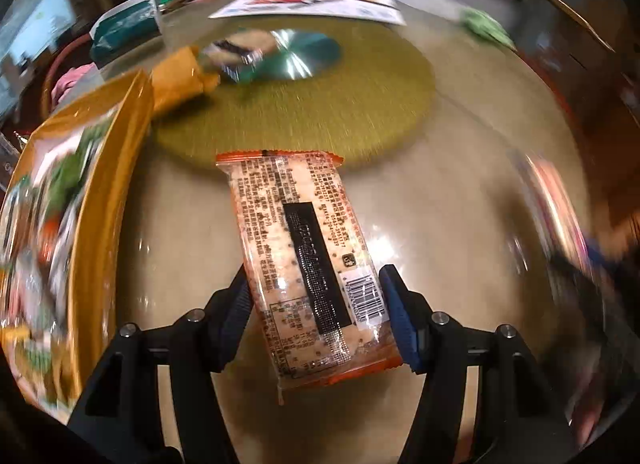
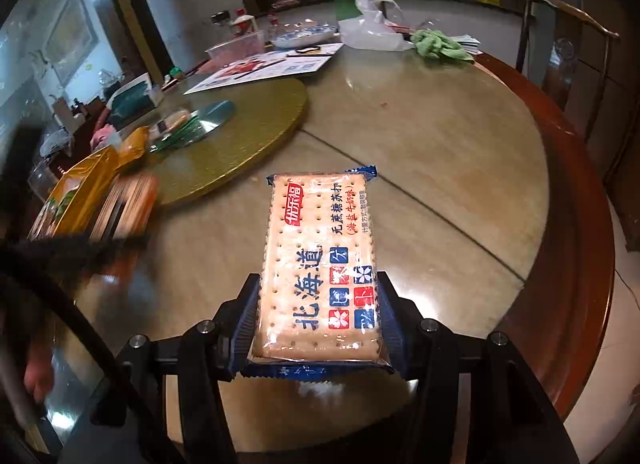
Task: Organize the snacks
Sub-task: 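Grasp the long orange-wrapped biscuit pack with the left gripper while the right holds its pack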
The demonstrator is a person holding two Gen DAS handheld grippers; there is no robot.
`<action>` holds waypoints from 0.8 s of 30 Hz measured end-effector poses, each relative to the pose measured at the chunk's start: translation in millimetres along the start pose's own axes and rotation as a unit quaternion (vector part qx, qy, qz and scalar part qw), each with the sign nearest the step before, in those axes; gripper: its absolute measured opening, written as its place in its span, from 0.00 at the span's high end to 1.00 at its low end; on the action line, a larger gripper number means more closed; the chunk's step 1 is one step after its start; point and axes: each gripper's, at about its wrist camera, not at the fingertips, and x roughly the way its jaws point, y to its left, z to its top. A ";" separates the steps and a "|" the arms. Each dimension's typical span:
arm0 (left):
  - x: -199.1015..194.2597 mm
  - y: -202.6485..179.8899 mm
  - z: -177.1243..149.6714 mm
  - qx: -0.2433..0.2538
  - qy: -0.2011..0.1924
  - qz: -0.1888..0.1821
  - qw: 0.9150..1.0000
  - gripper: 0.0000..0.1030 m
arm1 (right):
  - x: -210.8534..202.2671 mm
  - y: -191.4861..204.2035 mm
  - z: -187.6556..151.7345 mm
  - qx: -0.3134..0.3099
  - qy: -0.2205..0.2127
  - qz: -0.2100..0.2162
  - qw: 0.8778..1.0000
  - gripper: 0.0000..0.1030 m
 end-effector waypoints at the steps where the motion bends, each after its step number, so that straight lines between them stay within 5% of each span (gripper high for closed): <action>1: -8.0 0.4 -16.2 0.015 -0.001 -0.005 1.000 0.38 | -0.4 3.2 -1.9 -0.004 0.000 0.008 1.000 0.47; 7: -38.2 16.7 -72.6 0.034 -0.009 -0.020 0.999 0.38 | -1.3 41.3 -13.9 -0.054 0.012 0.039 0.998 0.47; 16: -32.8 27.5 -65.0 0.008 -0.006 -0.023 1.000 0.25 | -0.8 75.6 -27.9 -0.110 0.024 0.010 0.994 0.45; 19: -29.5 24.6 -62.9 0.012 -0.013 0.005 1.000 0.28 | 1.0 76.9 -27.2 -0.109 0.027 0.004 0.994 0.45; 21: -30.9 26.8 -63.6 0.005 -0.016 0.002 1.000 0.39 | 2.0 79.3 -27.2 -0.113 0.031 -0.006 0.993 0.45; 24: -33.0 30.7 -66.1 -0.004 -0.021 -0.009 1.000 0.41 | 0.7 82.4 -29.8 -0.110 0.032 -0.013 0.993 0.47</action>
